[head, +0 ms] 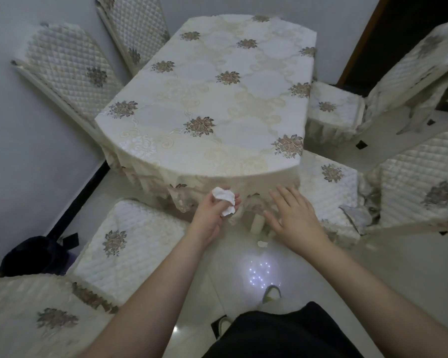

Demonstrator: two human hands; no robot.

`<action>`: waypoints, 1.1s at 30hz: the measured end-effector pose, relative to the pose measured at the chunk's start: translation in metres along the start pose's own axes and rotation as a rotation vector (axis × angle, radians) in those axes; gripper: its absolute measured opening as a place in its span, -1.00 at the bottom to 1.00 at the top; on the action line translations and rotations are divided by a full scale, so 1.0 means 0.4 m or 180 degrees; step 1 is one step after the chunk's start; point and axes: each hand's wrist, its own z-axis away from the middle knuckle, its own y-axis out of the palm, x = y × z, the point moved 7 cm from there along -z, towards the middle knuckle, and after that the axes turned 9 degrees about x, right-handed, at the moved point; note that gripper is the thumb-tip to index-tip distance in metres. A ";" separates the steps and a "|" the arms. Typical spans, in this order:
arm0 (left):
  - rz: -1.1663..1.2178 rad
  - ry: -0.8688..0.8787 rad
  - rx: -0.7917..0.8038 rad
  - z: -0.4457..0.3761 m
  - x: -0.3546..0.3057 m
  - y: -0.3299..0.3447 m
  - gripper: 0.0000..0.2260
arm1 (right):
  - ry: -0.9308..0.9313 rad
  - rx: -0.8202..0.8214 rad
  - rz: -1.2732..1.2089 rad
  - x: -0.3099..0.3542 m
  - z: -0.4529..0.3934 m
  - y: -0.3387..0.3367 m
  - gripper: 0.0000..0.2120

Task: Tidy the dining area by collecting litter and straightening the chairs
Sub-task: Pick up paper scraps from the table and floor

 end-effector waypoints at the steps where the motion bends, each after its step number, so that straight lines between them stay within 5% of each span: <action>1: -0.0008 -0.0043 -0.0023 0.001 0.011 0.001 -0.66 | 0.0012 0.0004 0.0003 -0.005 0.006 0.000 -0.44; 7: 0.0051 -0.0401 0.0191 -0.008 0.070 0.042 -0.59 | 0.0067 0.0047 -0.0099 -0.044 0.033 0.006 -0.44; 12: 0.0098 -0.0659 0.0465 -0.062 0.149 0.087 -0.97 | 0.0227 0.0224 -0.0256 -0.126 0.026 0.056 -0.44; 14: -0.0057 -0.0696 0.0491 -0.093 0.203 0.086 -0.86 | 0.0265 0.0319 -0.0349 -0.177 0.010 0.092 -0.44; 23: 0.0132 -0.0921 -0.0262 -0.188 0.447 0.026 -0.74 | 0.0287 0.0575 -0.0763 -0.393 -0.094 0.256 -0.43; 27: -0.0001 -0.0989 -0.0249 -0.250 0.526 0.009 -0.53 | 0.0308 0.0854 -0.0703 -0.479 -0.147 0.376 -0.43; 33: -0.0262 -0.1141 -0.0752 -0.347 0.690 -0.106 -0.80 | 0.0220 0.1011 -0.0725 -0.566 -0.232 0.614 -0.47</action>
